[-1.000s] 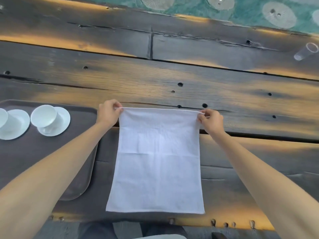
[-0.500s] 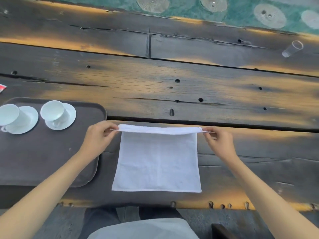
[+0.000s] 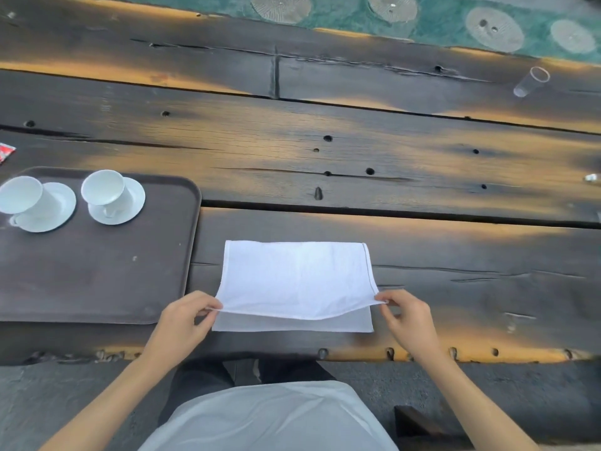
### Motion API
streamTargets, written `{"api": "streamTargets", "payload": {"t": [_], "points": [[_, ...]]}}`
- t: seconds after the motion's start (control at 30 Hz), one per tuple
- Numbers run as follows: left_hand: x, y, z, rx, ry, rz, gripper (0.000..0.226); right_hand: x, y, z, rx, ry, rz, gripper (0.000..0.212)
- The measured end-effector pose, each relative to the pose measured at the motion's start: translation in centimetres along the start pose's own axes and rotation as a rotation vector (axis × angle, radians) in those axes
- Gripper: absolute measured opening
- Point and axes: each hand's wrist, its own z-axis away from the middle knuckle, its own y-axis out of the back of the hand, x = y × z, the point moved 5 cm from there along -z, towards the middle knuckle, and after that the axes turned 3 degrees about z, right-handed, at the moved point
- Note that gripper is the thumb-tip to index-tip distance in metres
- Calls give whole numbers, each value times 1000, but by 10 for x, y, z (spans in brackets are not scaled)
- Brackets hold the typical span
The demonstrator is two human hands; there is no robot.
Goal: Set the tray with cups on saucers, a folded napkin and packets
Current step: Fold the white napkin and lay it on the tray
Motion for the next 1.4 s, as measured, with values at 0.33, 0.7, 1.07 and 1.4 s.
{"api": "streamTargets", "payload": {"t": [0.33,0.7,1.07,1.4], "points": [[-28,-40,31,-132,97,-102,23,24,-44,27,-140,-33,80,19],[-32,-40,-9,-107,226,-146,13,36,-64,22,-206,-120,83,13],[-54,-47,-109,219,721,311,28,10,-54,-113,-40,-495,-304,39],[-79,-44,-124,329,816,639,14,24,-55,-141,36,-470,-262,14]]}}
